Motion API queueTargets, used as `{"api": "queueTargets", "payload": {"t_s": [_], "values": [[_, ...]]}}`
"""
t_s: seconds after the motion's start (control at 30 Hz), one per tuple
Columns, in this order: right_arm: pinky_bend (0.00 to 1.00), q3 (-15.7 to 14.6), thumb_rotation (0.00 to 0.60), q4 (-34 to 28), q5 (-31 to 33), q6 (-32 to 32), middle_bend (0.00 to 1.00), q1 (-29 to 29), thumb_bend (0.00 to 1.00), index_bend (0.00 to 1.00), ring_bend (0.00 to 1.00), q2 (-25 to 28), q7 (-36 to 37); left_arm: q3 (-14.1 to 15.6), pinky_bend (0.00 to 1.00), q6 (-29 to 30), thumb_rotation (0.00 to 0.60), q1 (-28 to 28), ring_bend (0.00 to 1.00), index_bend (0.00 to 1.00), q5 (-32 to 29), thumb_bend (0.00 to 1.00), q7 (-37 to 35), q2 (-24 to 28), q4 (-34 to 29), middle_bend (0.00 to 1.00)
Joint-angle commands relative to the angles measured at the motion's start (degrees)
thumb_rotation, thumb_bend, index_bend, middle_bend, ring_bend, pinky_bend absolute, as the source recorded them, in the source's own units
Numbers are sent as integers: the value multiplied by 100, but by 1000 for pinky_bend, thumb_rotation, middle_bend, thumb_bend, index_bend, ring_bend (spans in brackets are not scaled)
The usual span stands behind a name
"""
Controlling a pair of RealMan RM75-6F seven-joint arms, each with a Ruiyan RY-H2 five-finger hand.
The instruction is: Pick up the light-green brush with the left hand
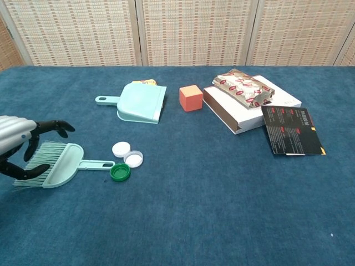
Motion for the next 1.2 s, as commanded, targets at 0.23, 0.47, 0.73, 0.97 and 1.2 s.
{"api": "queueTargets", "payload": {"t_s": [0.23, 0.47, 0.73, 0.97, 1.2], "values": [[0, 3, 600, -92, 64, 30, 0, -12, 99, 0, 0, 54, -37, -75, 806, -322, 600, -309, 627, 239, -380, 351, 960, -545, 186, 276], [0, -43, 600, -188, -59, 225, 0, -99, 98, 0, 0, 191, 111, -63, 807, -305, 600, -384, 628, 263, -555, 345, 1413, -854, 474, 297], [0, -44, 600, -234, 4, 198, 0, -107, 99, 0, 0, 290, 195, -30, 825, -135, 600, -461, 645, 344, -504, 344, 1619, -1169, 845, 384], [0, -49, 600, -282, 33, 211, 0, -127, 98, 0, 0, 329, 181, -21, 831, -78, 600, -533, 653, 406, -503, 354, 1783, -1347, 1088, 470], [0, -46, 600, -299, 40, 228, 0, -137, 99, 0, 0, 342, 171, -48, 840, 160, 600, -527, 689, 535, -454, 525, 1768, -1430, 1189, 627]]}}
